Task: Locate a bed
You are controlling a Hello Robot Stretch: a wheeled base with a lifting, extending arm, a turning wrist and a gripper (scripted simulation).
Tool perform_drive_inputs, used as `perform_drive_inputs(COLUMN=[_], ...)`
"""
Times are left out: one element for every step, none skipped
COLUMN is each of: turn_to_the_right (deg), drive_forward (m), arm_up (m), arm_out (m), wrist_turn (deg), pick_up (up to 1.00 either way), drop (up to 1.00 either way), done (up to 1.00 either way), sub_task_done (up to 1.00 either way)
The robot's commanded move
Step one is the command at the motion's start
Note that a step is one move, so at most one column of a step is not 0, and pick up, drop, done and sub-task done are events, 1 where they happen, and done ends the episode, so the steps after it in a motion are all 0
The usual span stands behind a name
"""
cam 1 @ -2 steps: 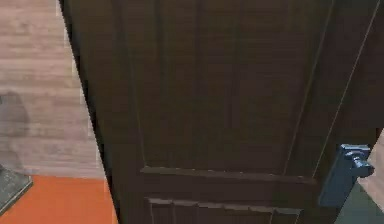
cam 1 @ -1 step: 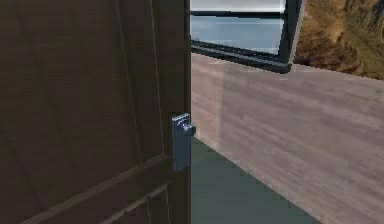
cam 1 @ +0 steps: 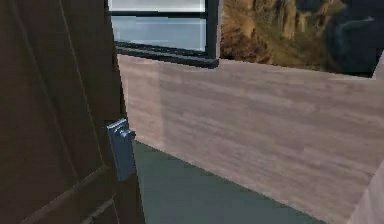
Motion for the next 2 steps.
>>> perform_drive_inputs(turn_to_the_right=[0.0,-45.0], drive_forward=[0.85,0.00], arm_up=[0.00,0.00], arm_out=[0.00,0.00], wrist_turn=[0.0,0.0], pick_up=[0.00,0.00], drop=[0.00,0.00], done=[0.00,0.00], sub_task_done=[0.00,0.00])
